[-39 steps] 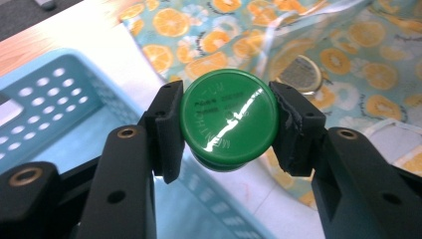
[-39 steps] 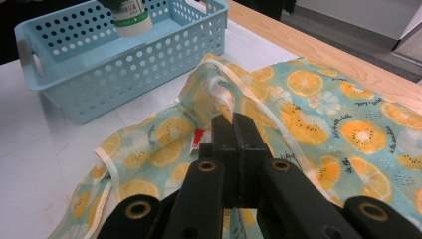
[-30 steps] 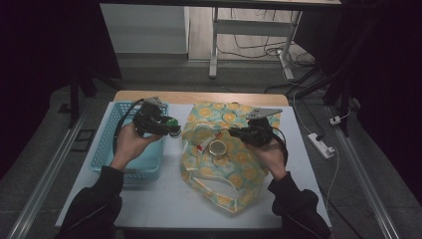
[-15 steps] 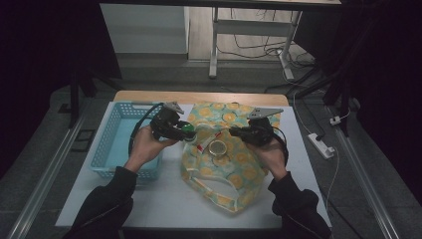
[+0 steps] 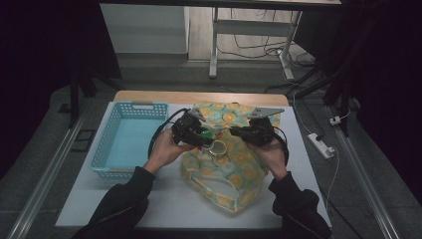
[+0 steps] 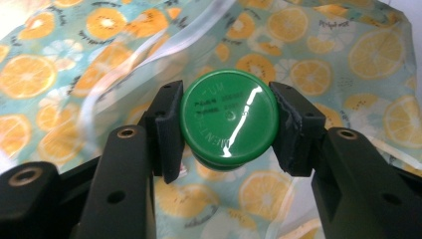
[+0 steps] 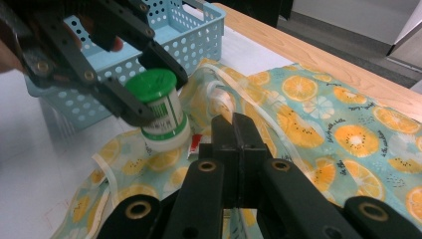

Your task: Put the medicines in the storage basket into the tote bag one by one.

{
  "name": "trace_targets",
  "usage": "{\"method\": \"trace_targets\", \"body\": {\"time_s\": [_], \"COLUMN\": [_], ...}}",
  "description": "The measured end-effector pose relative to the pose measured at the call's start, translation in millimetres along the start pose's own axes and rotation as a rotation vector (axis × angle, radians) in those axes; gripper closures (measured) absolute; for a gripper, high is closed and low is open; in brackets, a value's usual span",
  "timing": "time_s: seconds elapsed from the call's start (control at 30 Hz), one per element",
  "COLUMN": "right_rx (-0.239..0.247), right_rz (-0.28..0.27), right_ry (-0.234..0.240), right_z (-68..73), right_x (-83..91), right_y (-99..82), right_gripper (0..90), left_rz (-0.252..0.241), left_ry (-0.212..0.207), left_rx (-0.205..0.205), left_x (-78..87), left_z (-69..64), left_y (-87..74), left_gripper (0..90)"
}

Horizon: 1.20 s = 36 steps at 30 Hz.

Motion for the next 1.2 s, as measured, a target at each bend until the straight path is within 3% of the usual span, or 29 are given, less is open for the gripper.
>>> {"method": "trace_targets", "body": {"time_s": [0.2,0.4,0.97,1.2], "right_rx": [0.000,-0.001,-0.001,-0.006], "right_rz": [0.000,-0.004,-0.005,-0.001], "right_ry": [0.001,0.000,-0.003,-0.006], "right_z": [0.5,-0.2,-1.5,-2.3], "right_x": [-1.0,-0.9,-0.3,-0.5], "right_y": [-0.4,-0.4,-0.8,-1.8], "right_gripper": [90.0,90.0,90.0,90.0], "left_rz": [0.014,0.017,0.011,0.031], "left_ry": [-0.004,0.007,0.052,0.077], "left_rx": [-0.018,-0.010,0.017,0.017], "left_x": [-14.5,-30.3,-59.7,-70.0], "left_z": [-4.7,-4.4,10.1,14.7], "left_y": [5.7,9.2,16.6,13.2], "left_gripper": [52.0,52.0,52.0,52.0]}}
Point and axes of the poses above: each handheld gripper's, and its own axes: x roughly backward along the jaws, y roughly out of its top, z roughly to its left, the point moved 2 cm from there along -x, roughly forward along the jaws, and after that the axes turned 8 degrees about -z, right-handed, at the moved point
